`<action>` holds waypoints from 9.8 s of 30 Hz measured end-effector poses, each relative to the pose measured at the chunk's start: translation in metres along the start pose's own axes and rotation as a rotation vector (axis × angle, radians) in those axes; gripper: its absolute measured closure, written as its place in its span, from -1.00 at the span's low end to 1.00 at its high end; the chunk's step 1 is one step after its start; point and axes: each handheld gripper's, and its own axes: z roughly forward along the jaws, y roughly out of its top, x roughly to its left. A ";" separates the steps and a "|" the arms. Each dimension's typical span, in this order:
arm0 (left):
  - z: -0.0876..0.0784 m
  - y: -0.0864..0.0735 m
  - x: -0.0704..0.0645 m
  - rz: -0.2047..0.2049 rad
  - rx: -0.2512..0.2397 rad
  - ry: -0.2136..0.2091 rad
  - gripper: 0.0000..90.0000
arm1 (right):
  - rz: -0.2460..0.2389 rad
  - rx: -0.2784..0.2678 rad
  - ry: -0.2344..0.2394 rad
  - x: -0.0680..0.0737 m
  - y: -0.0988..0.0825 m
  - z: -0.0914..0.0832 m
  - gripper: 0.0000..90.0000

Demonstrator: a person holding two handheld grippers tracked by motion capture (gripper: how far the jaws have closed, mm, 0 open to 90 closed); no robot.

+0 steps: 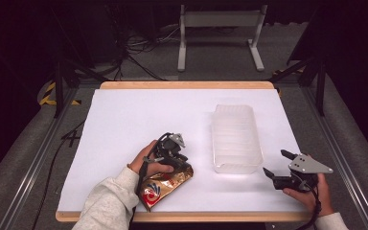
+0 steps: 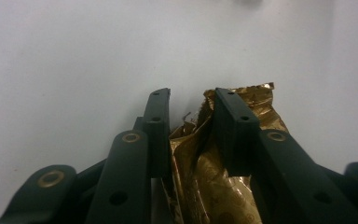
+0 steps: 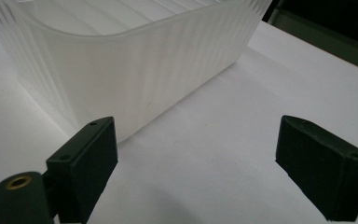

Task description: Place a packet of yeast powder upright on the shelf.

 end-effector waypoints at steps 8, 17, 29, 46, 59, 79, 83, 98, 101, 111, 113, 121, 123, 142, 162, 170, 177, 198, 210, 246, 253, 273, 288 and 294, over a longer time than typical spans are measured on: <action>-0.012 -0.007 0.008 -0.044 -0.054 -0.010 0.85 | 0.001 -0.002 0.000 0.000 0.000 0.000 -0.70; -0.039 -0.007 0.001 -0.015 -0.176 0.073 0.89 | 0.004 -0.008 -0.005 -0.001 0.000 -0.001 -0.70; -0.080 0.001 -0.017 0.009 -0.414 0.203 0.91 | 0.009 -0.008 -0.010 -0.002 0.000 -0.001 -0.70; -0.114 0.008 -0.047 0.084 -0.567 0.284 0.92 | 0.013 -0.032 -0.027 -0.002 0.001 -0.004 -0.70; -0.107 0.028 -0.046 0.113 -0.588 0.257 0.92 | 0.017 -0.031 -0.025 -0.002 0.001 -0.004 -0.70; -0.089 0.102 -0.054 0.197 -0.635 0.206 0.92 | 0.022 -0.037 -0.029 -0.003 0.000 -0.005 -0.70; -0.083 0.112 -0.054 0.198 -0.652 0.184 0.92 | 0.025 -0.037 -0.030 -0.004 0.000 -0.005 -0.70; -0.076 0.146 -0.054 0.195 -0.722 0.172 0.92 | 0.024 -0.042 -0.029 -0.004 -0.001 -0.006 -0.70; -0.076 0.149 -0.057 0.192 -0.735 0.168 0.92 | 0.028 -0.040 -0.028 -0.004 -0.001 -0.006 -0.70; -0.054 0.163 -0.067 0.177 -0.762 0.153 0.92 | 0.021 -0.033 -0.027 -0.003 -0.001 -0.005 -0.70; -0.049 0.166 -0.070 0.176 -0.764 0.138 0.92 | 0.018 -0.031 -0.027 -0.003 -0.002 -0.004 -0.70; -0.029 0.169 -0.076 0.144 -0.793 0.117 0.92 | 0.018 -0.031 -0.026 -0.004 -0.002 -0.005 -0.70; -0.024 0.169 -0.076 0.128 -0.792 0.106 0.92 | 0.018 -0.030 -0.025 -0.004 -0.002 -0.004 -0.70; -0.002 0.137 -0.060 0.101 -0.778 0.069 0.92 | 0.013 -0.028 -0.025 -0.003 -0.002 -0.004 -0.70; -0.002 0.096 -0.038 0.060 -0.784 0.069 0.91 | 0.012 -0.031 -0.026 -0.003 -0.001 -0.004 -0.70; -0.003 0.093 -0.036 0.065 -0.784 0.064 0.91 | 0.018 -0.031 -0.021 -0.003 -0.001 -0.004 -0.70; -0.003 0.093 -0.035 0.071 -0.784 0.059 0.91 | 0.022 -0.031 -0.024 -0.004 -0.001 -0.004 -0.70; -0.005 0.095 -0.038 0.088 -0.766 0.065 0.88 | 0.024 -0.029 -0.019 -0.005 -0.003 -0.003 -0.71; -0.008 0.099 -0.044 0.115 -0.734 0.085 0.87 | 0.022 -0.023 -0.017 -0.004 -0.003 -0.002 -0.71; -0.033 0.110 -0.065 0.261 -0.574 0.258 0.34 | 0.021 -0.031 -0.025 -0.003 -0.001 -0.003 -0.70; -0.043 0.105 -0.067 0.279 -0.532 0.320 0.06 | 0.021 -0.031 -0.024 -0.003 -0.001 -0.004 -0.70; -0.061 0.069 -0.068 0.281 -0.407 0.449 -0.51 | 0.020 -0.033 -0.025 -0.002 0.000 -0.005 -0.70; -0.068 0.025 -0.056 0.255 -0.305 0.504 -0.67 | 0.019 -0.034 -0.026 -0.003 0.000 -0.004 -0.70; -0.070 0.011 -0.050 0.227 -0.268 0.519 -0.71 | 0.016 -0.031 -0.024 -0.002 0.000 -0.003 -0.70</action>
